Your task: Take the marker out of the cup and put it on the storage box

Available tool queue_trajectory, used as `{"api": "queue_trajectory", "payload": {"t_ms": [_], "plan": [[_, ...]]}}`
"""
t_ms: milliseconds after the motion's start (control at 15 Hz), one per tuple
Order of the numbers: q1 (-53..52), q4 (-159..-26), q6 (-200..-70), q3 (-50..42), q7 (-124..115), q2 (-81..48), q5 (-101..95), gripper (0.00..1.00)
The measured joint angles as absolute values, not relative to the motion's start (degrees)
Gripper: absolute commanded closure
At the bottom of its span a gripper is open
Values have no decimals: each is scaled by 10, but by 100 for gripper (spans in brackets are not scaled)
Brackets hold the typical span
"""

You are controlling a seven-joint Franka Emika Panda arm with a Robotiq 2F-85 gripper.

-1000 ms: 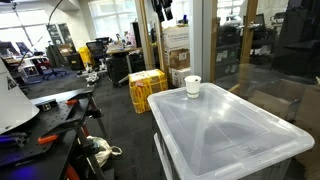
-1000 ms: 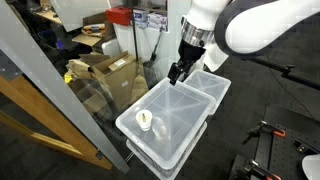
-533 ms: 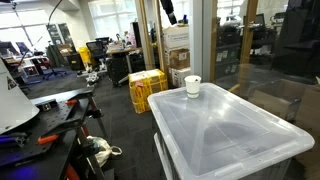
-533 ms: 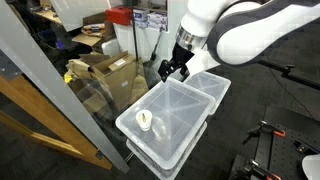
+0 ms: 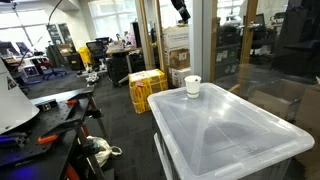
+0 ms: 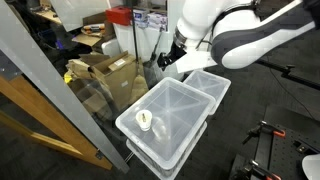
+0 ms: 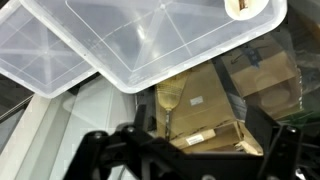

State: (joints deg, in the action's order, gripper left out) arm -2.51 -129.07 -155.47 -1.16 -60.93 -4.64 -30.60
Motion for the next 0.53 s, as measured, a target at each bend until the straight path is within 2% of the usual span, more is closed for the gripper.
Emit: {"api": "queue_trajectory", "payload": {"t_ms": [400,533], "plan": [[-32,-1235,-1490,-31,-843,-77,-550,0],[-38,-1224,-1475,-29,-856,-87,-569,0]]}}
